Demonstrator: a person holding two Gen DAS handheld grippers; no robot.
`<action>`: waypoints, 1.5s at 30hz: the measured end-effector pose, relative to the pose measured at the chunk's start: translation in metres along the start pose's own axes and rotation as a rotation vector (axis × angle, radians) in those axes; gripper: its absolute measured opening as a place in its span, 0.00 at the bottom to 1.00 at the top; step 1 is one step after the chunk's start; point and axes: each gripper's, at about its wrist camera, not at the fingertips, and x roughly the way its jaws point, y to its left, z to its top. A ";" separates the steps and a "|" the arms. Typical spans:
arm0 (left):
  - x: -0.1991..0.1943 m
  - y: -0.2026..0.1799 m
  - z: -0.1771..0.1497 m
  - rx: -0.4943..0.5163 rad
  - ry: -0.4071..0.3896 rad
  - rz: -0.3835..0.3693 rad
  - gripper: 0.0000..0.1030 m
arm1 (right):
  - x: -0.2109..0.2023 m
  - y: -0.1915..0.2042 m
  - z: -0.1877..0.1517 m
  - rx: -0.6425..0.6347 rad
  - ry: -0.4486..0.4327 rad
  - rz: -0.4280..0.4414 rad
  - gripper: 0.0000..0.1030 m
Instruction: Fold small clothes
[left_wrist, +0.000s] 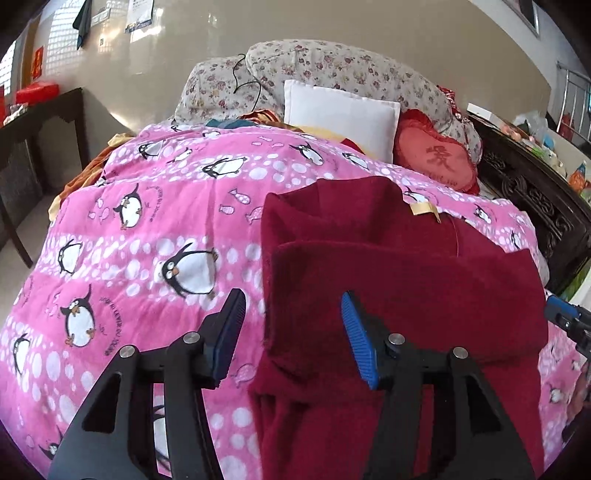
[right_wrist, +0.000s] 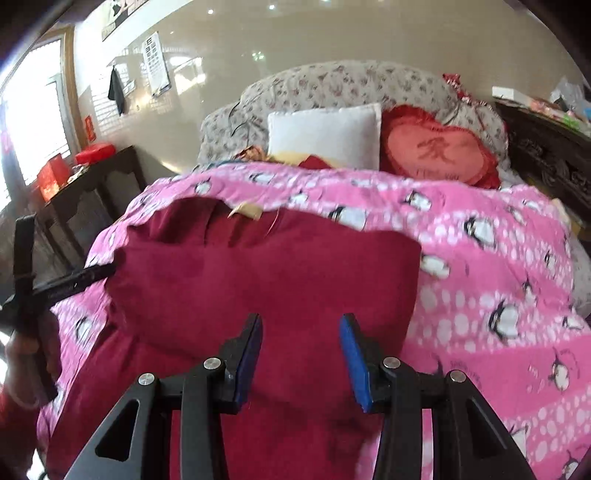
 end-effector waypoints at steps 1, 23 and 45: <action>0.005 -0.001 0.001 -0.004 0.007 0.005 0.53 | 0.005 -0.002 0.004 0.010 -0.007 -0.001 0.40; 0.023 0.006 -0.030 -0.058 0.121 0.033 0.66 | 0.025 -0.027 -0.041 0.073 0.120 -0.130 0.44; -0.112 0.009 -0.097 -0.030 0.056 0.004 0.66 | -0.169 0.004 -0.124 0.100 0.058 0.138 0.59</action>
